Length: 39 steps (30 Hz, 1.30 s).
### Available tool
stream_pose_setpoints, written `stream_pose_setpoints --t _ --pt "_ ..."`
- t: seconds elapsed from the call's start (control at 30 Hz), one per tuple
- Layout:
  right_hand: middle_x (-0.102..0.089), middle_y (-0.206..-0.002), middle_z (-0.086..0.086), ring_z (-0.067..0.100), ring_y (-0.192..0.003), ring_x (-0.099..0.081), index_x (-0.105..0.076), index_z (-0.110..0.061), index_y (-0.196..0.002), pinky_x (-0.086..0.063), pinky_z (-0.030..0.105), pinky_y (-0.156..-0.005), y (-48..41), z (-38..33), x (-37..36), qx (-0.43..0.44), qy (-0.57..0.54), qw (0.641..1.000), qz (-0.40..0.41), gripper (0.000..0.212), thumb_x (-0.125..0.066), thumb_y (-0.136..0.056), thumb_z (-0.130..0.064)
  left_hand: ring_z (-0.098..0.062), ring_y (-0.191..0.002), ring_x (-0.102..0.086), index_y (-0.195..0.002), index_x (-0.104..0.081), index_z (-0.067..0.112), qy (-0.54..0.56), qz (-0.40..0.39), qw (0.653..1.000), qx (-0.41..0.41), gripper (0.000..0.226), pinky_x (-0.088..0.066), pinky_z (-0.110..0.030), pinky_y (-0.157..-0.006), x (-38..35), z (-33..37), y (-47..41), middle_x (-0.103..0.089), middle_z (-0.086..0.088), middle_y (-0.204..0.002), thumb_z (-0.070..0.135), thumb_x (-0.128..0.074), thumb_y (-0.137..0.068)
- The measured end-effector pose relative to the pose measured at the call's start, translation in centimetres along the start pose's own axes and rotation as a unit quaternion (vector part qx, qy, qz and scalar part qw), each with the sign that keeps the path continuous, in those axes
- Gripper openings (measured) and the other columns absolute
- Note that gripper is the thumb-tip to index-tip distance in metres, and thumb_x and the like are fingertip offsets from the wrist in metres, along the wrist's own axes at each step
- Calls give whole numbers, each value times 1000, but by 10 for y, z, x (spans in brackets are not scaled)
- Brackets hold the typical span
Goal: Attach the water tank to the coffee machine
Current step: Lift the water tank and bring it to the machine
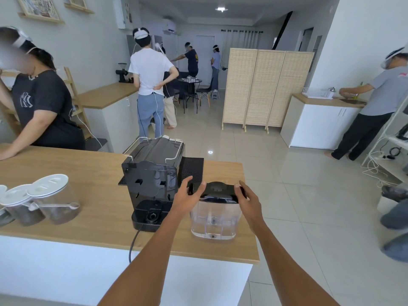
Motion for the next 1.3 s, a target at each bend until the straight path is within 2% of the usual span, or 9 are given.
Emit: stream_pose_setpoints --t 0.17,0.47,0.6,0.7,0.77,0.9,1.0,1.13,1.3 --pt "-48 -154 -4 17 -142 -44 -42 -28 -153 -35 31 -114 1 -1 -3 36 81 996 -29 65 -60 -94 -49 -27 -141 -41 -152 -36 28 -78 -12 996 -41 70 -37 -46 -114 -3 0 5 -44 -2 -155 52 -61 -91" --pt "-49 -152 -3 21 -133 -53 -31 -34 -157 -41 25 -101 -6 7 -7 71 148 984 -65 67 -48 -96 -56 -49 -128 -49 -156 -12 43 -103 -54 992 -52 88 -39 -63 -106 -15 -8 15 -41 -18 -155 76 -46 -82" --pt "-69 -93 0 10 -66 -58 -26 -47 -153 -45 24 -67 -1 13 -4 125 156 978 -52 67 -37 -91 -68 -59 -117 -48 -159 -7 31 -139 -35 986 -83 83 -41 -65 -93 -14 -5 22 -49 -41 -131 52 -54 -94" --pt "-51 -67 -9 9 -51 -40 -26 -48 -154 -37 20 -53 5 20 -3 179 156 971 -32 61 -35 -96 -63 -36 -82 -67 -159 -8 31 -148 -27 984 -96 81 -50 -49 -73 -12 -2 23 -51 -41 -129 53 -52 -95" --pt "-49 -71 -19 8 -51 -43 -21 -50 -154 -38 16 -52 8 22 -3 191 164 967 -30 61 -37 -96 -62 -27 -68 -66 -159 -9 32 -153 -18 983 -101 80 -48 -49 -74 -12 -3 23 -52 -41 -126 54 -52 -95" --pt "-65 -115 -14 11 -79 -65 -5 -47 -157 -57 26 -84 7 37 -7 169 209 961 -58 92 -61 -86 -63 -56 -111 -55 -158 -6 38 -177 -25 978 -105 92 -46 -64 -91 -15 -12 18 -51 -36 -133 48 -66 -89" --pt "-67 -93 -8 17 -64 -66 0 -42 -158 -60 30 -71 5 40 -9 164 236 956 -68 110 -74 -78 -57 -32 -103 -67 -154 3 47 -211 -29 972 -101 110 -49 -52 -101 -19 -18 18 -54 -12 -146 31 -78 -83" --pt "-48 -67 -21 8 -50 -49 -6 -39 -159 -44 20 -56 5 36 -8 163 242 955 -54 106 -78 -81 -46 -11 -60 -58 -155 1 45 -196 -11 976 -94 113 -56 -46 -90 -19 -22 13 -66 -24 -119 19 -81 -81" --pt "-59 -95 -4 4 -66 -47 -7 -41 -158 -44 22 -66 5 32 -11 164 237 956 -59 104 -78 -82 -43 -6 -52 -47 -157 -8 38 -172 4 979 -107 110 -53 -42 -84 -15 -15 19 -63 -32 -116 11 -81 -80"
Point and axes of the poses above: each hand's wrist, its own y-axis away from the middle knuckle, its own x-axis out of the back of the hand, z = x × y, the point moved 9 cm from there along -y, towards the middle knuckle
